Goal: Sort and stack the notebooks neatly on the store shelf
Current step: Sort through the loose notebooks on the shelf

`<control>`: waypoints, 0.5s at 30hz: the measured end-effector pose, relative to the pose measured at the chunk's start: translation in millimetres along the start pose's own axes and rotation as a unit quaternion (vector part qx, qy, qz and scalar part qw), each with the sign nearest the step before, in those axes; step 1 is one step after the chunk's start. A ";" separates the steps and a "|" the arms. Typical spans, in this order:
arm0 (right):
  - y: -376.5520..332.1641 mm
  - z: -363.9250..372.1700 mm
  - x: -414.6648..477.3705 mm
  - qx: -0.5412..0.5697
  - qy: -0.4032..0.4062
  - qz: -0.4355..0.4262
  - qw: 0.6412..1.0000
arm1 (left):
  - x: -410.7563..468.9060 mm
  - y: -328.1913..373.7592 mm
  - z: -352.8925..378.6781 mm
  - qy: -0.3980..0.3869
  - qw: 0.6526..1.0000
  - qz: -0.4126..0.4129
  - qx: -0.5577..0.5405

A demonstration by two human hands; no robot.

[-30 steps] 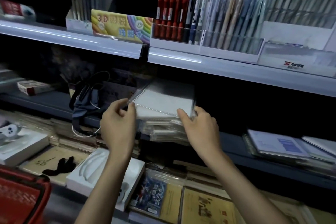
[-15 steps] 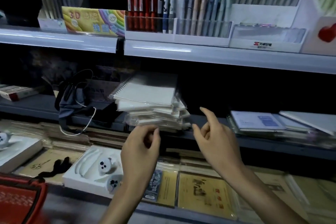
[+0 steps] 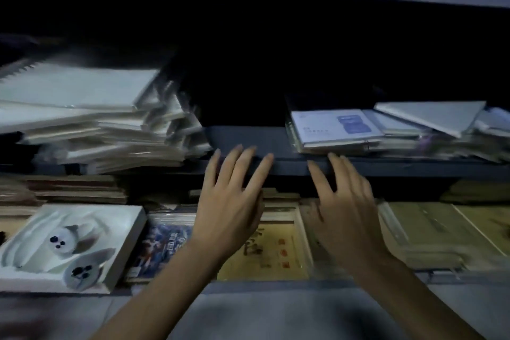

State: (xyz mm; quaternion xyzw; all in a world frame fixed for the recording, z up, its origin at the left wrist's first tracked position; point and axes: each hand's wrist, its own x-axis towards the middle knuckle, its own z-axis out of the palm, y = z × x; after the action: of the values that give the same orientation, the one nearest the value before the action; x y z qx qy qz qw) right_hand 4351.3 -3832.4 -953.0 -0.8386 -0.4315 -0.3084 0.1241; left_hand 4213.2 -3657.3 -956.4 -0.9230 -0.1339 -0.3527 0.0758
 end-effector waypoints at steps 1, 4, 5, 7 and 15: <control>0.9 4.8 -1.9 0.002 -0.021 0.017 1.000 | 5.0 2.6 6.8 -0.010 1.000 0.005 0.010; 3.9 16.4 1.3 0.022 -0.033 0.034 0.999 | 15.0 2.1 28.7 -0.029 0.999 0.005 0.040; 6.7 20.5 2.4 0.013 -0.024 0.024 0.999 | 17.0 0.9 36.6 -0.027 0.999 -0.001 0.045; 14.3 30.3 3.9 -0.027 0.009 -0.008 1.000 | 19.3 -0.5 49.9 -0.007 0.998 -0.014 0.057; 60.4 53.7 26.2 -0.085 0.153 -0.146 0.974 | 35.7 -2.8 78.3 0.133 0.989 -0.054 0.046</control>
State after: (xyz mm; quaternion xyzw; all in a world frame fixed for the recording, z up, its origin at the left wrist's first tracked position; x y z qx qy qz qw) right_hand 4433.1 -3826.0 -974.9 -0.7170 -0.4973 -0.4833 0.0701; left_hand 4287.3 -3629.4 -990.2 -0.8548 -0.1878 -0.4697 0.1160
